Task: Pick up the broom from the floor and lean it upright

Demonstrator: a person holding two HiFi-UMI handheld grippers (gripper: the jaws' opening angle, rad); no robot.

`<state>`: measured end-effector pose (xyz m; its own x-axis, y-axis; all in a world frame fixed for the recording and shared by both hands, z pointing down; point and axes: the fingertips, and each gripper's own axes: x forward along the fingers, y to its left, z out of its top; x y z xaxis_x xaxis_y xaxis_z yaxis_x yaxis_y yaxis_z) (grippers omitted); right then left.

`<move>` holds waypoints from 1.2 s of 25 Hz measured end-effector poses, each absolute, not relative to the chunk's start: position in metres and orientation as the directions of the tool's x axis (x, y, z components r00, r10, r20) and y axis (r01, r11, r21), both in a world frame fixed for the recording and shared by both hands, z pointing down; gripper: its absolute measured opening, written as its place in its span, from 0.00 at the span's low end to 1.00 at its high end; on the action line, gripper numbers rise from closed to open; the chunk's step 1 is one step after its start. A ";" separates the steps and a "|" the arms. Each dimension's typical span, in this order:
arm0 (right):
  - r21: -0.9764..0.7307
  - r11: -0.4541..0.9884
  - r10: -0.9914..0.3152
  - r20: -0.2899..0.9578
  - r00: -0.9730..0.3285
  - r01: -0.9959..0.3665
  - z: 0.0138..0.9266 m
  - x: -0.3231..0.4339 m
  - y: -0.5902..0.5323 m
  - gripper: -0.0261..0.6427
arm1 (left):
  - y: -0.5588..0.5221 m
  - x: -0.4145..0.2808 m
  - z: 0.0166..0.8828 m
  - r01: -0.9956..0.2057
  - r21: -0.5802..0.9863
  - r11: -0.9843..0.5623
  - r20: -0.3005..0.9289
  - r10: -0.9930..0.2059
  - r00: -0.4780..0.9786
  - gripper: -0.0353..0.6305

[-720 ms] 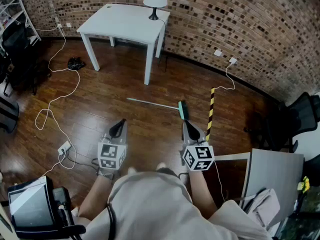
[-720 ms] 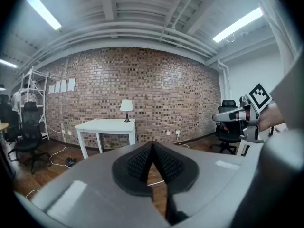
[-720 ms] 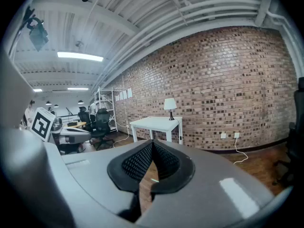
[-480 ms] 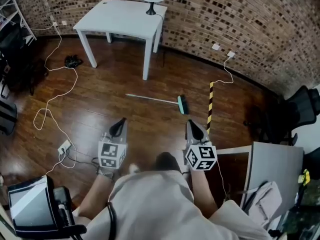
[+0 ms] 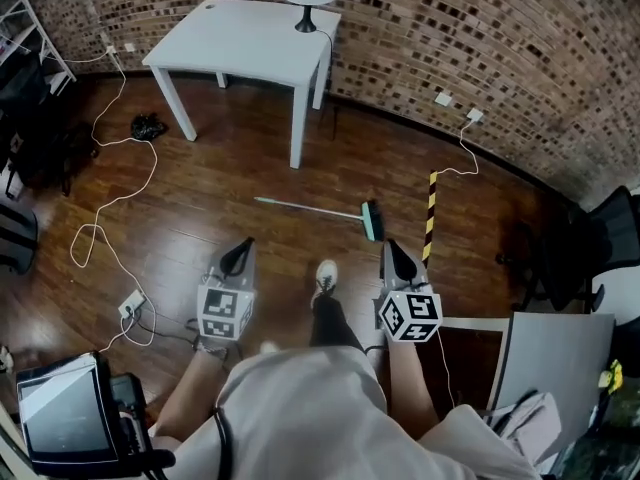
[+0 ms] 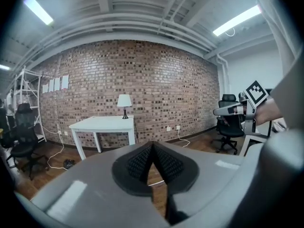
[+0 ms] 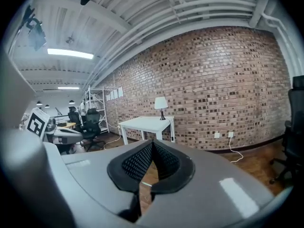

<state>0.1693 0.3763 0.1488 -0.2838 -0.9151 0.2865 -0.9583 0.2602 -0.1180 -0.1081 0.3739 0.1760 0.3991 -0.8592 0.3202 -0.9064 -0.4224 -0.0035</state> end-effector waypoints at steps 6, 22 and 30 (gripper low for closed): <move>-0.130 0.324 -0.900 0.263 -0.347 -0.937 0.151 0.194 0.269 0.06 | 0.272 -0.079 0.169 -0.927 -0.016 -0.375 0.305 -0.885 0.353 0.05; -0.124 0.442 -0.848 0.267 -0.459 -0.888 0.144 0.232 0.113 0.06 | 0.142 -0.037 0.161 -0.947 -0.083 -0.310 0.364 -0.894 0.260 0.05; -0.143 0.356 -0.883 0.272 -0.382 -0.924 0.148 0.247 0.093 0.06 | 0.115 -0.044 0.172 -0.936 -0.067 -0.344 0.391 -0.873 0.293 0.05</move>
<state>0.2467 0.0932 0.1483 -0.3822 -0.8832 0.2718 -0.9236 0.3556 -0.1433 -0.0435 0.1148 0.1715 0.2928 -0.8727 0.3907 -0.9364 -0.3443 -0.0673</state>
